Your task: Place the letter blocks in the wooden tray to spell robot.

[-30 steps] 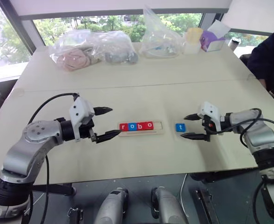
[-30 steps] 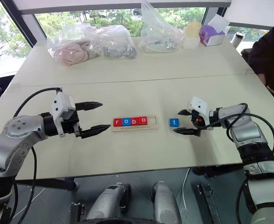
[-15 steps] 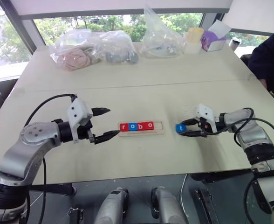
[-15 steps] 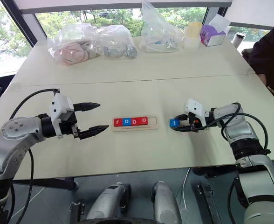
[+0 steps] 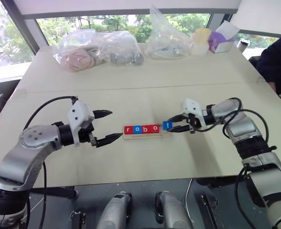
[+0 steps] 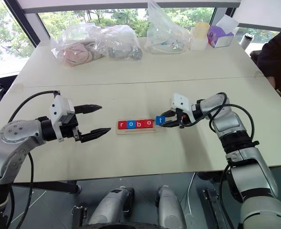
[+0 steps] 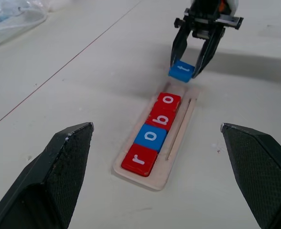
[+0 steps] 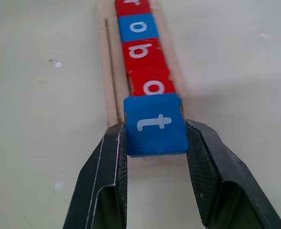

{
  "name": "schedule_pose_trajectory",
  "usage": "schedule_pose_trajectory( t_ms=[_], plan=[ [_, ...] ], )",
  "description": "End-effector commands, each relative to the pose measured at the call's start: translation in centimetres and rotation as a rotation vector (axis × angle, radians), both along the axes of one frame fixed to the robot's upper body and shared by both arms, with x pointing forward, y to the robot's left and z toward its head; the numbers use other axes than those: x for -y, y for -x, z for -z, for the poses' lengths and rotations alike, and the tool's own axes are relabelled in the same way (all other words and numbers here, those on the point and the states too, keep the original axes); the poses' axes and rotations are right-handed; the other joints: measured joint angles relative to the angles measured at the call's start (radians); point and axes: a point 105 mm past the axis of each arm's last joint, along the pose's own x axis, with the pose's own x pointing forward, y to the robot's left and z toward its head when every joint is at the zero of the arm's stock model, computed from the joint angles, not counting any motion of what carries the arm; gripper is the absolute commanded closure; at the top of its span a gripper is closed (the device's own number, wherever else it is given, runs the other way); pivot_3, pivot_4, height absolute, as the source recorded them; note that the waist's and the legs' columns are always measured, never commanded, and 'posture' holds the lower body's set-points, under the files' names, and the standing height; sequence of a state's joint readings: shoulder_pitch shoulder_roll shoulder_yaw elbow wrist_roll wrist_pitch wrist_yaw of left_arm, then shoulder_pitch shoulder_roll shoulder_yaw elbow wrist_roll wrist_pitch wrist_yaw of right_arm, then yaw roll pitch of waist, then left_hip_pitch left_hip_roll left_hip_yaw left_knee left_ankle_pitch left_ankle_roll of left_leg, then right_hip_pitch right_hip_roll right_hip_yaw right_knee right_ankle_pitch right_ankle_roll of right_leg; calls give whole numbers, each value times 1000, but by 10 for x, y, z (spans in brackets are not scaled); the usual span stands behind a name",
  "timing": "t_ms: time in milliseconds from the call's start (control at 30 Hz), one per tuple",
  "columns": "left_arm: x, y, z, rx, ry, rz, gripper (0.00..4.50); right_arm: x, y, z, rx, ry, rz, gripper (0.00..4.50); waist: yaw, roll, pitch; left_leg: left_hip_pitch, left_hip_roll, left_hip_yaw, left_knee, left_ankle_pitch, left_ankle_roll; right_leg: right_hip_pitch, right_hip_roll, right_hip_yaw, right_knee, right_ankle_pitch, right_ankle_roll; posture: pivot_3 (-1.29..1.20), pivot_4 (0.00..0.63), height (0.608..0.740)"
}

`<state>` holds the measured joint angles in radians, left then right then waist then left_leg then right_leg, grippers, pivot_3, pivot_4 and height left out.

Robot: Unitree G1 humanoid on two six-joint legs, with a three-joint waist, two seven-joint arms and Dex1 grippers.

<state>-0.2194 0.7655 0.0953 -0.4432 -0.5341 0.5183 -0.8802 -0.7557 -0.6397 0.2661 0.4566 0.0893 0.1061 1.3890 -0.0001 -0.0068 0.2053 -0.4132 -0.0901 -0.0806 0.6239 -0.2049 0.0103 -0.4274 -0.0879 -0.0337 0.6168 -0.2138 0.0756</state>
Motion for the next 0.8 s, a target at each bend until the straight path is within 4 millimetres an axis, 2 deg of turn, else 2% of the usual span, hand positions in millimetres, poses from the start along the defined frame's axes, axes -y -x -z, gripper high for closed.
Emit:
schedule_pose_trajectory(
  t_ms=[33, 767, 800],
  plan=[
    [0, 4, -12, 54, 0, 3, 0, -7, -3, -8, 54, 7, -29, 3373, 4, 0, 0, 0, 0, 0, 0, 0, 0, 0, 0, 0, 0, 0, 0, 0, 150, 729],
    [1, 7, -12, 55, 7, -19, 0, -8, -14, -3, 58, 29, -29, 3373, 7, 0, 0, 0, 0, 0, 1, 1, -1, -1, 1, 0, 2, 0, 0, 0, 150, 729],
    [1, 7, -12, 56, 8, -19, 0, -9, -13, -4, 58, 27, -30, 2873, 7, 0, 0, 0, 0, 0, 1, 1, -1, -1, 1, 0, 2, 0, 0, 0, 150, 729]
  ],
)
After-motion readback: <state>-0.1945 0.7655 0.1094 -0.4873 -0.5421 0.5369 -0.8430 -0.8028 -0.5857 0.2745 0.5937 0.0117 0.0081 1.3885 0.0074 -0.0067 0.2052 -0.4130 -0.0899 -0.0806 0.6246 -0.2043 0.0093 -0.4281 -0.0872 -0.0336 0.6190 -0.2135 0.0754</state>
